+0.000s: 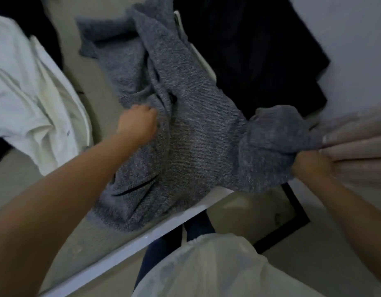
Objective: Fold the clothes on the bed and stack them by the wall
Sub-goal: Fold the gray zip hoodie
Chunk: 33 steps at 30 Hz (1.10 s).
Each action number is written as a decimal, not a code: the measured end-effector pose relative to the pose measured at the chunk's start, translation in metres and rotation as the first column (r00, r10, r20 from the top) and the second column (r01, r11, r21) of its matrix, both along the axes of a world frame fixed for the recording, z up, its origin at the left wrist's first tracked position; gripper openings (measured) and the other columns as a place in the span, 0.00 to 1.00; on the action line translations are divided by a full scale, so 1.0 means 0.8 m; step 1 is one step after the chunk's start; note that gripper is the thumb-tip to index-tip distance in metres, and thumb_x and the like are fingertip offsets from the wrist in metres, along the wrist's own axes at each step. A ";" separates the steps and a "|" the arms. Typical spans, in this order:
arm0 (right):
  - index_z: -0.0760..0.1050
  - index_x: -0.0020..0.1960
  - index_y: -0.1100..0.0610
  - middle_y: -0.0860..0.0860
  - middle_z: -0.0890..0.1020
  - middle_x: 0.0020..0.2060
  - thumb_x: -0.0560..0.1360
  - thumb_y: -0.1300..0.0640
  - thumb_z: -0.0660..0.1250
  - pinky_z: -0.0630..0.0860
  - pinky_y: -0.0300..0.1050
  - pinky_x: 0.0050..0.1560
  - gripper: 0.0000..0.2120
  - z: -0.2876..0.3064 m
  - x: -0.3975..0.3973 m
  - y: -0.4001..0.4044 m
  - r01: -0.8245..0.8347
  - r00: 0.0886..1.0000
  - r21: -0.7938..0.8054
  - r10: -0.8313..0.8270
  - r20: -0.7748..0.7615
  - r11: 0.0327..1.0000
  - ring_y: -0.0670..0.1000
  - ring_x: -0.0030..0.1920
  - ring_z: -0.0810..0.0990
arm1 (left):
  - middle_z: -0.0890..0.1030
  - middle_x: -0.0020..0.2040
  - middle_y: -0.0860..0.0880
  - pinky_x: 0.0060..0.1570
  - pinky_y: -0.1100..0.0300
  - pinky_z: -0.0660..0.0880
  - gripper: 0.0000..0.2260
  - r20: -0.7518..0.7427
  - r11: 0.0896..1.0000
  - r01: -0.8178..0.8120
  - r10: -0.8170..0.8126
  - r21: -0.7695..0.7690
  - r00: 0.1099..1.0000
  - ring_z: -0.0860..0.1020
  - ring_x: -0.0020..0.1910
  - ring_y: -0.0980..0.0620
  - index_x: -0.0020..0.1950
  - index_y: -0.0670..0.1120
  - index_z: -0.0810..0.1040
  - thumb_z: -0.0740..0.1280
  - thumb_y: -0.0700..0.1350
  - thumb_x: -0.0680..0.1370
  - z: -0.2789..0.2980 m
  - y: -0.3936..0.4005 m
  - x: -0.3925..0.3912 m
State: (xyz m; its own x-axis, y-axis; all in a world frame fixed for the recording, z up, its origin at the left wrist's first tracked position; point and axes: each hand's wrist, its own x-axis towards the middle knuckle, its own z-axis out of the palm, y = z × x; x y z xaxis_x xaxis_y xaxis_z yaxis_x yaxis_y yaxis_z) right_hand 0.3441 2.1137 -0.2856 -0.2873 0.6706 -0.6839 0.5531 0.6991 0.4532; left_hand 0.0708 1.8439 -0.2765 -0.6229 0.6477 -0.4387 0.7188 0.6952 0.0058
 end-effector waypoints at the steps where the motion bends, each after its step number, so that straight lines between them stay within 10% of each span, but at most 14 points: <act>1: 0.76 0.54 0.61 0.58 0.79 0.53 0.77 0.59 0.57 0.73 0.48 0.54 0.12 -0.001 0.019 0.002 0.019 0.997 -0.054 -0.015 0.075 0.998 0.58 0.55 0.77 | 0.73 0.58 0.37 0.46 0.48 0.71 0.13 -0.012 1.000 -0.005 0.005 0.020 1.000 0.71 0.57 0.38 0.60 0.38 0.70 0.57 0.44 0.80 -0.005 0.023 -0.009; 5: 0.75 0.58 0.62 0.59 0.78 0.57 0.79 0.56 0.55 0.73 0.46 0.52 0.15 -0.013 -0.004 -0.039 -0.013 0.996 -0.332 0.040 0.075 0.943 0.58 0.57 0.76 | 0.73 0.58 0.36 0.48 0.46 0.70 0.14 0.039 0.994 -0.102 0.100 0.046 0.994 0.71 0.56 0.37 0.60 0.37 0.70 0.56 0.45 0.80 -0.023 0.080 -0.023; 9: 0.75 0.53 0.64 0.60 0.79 0.47 0.78 0.54 0.57 0.70 0.46 0.39 0.15 -0.013 -0.121 -0.086 -0.278 0.835 -0.387 0.022 -0.550 0.879 0.59 0.47 0.78 | 0.66 0.67 0.38 0.59 0.44 0.67 0.26 0.117 0.969 -0.202 0.220 -0.145 0.968 0.64 0.65 0.37 0.70 0.41 0.61 0.61 0.54 0.78 -0.045 0.066 -0.019; 12: 0.66 0.67 0.61 0.61 0.73 0.60 0.77 0.52 0.60 0.71 0.50 0.54 0.22 -0.028 -0.217 -0.092 -0.304 0.665 -0.302 -0.026 -0.746 0.903 0.60 0.60 0.72 | 0.66 0.67 0.37 0.59 0.44 0.67 0.24 0.131 0.945 -0.209 0.247 -0.253 0.960 0.63 0.66 0.37 0.71 0.42 0.58 0.62 0.45 0.78 -0.061 0.029 -0.018; 15: 0.49 0.75 0.56 0.61 0.61 0.71 0.77 0.49 0.61 0.61 0.56 0.66 0.33 -0.055 -0.283 -0.084 -0.147 0.764 -0.298 -0.084 -0.640 0.943 0.61 0.68 0.63 | 0.71 0.60 0.38 0.54 0.46 0.70 0.18 0.100 0.969 -0.106 0.131 -0.222 0.986 0.67 0.62 0.38 0.69 0.44 0.65 0.57 0.38 0.78 -0.065 -0.005 -0.025; 17: 0.55 0.73 0.57 0.61 0.70 0.65 0.77 0.54 0.60 0.66 0.53 0.63 0.27 -0.068 -0.304 -0.088 -0.061 0.767 -0.326 -0.165 -0.620 0.943 0.60 0.63 0.70 | 0.71 0.61 0.39 0.54 0.48 0.70 0.18 0.040 0.965 -0.098 0.111 -0.243 0.993 0.68 0.61 0.38 0.69 0.48 0.67 0.56 0.40 0.79 -0.059 -0.035 -0.038; 22: 0.76 0.58 0.60 0.62 0.79 0.49 0.72 0.55 0.55 0.68 0.48 0.49 0.20 -0.044 -0.295 -0.169 -0.498 0.609 -0.386 -0.004 -0.793 0.776 0.61 0.51 0.76 | 0.74 0.61 0.43 0.58 0.51 0.69 0.14 -0.113 0.775 -0.267 0.248 -0.574 0.962 0.71 0.62 0.43 0.62 0.45 0.75 0.55 0.41 0.80 -0.034 -0.143 -0.053; 28: 0.74 0.57 0.62 0.62 0.80 0.48 0.76 0.57 0.61 0.71 0.50 0.49 0.13 -0.051 -0.200 -0.196 -0.331 0.830 -0.478 0.010 -0.558 0.813 0.61 0.51 0.78 | 0.77 0.58 0.47 0.55 0.54 0.73 0.14 0.236 0.604 0.006 0.302 -0.797 0.924 0.75 0.58 0.47 0.60 0.44 0.76 0.59 0.46 0.77 -0.013 -0.210 -0.010; 33: 0.75 0.42 0.58 0.56 0.79 0.41 0.77 0.42 0.55 0.69 0.50 0.54 0.21 -0.049 -0.159 -0.172 -0.362 0.907 -0.394 0.222 -0.357 0.845 0.56 0.48 0.78 | 0.74 0.43 0.49 0.41 0.53 0.69 0.12 0.270 0.770 -0.017 0.244 -0.637 0.932 0.75 0.45 0.45 0.58 0.44 0.74 0.60 0.47 0.77 -0.012 -0.145 -0.038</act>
State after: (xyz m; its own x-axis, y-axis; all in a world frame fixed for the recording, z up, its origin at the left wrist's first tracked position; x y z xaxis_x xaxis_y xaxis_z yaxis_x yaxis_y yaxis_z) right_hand 0.2169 1.9758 -0.3248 -0.6497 0.1699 -0.7410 0.3456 0.9342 -0.0888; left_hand 0.0407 1.7279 -0.2863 -0.4322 0.0885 -0.8974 0.6553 0.7145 -0.2451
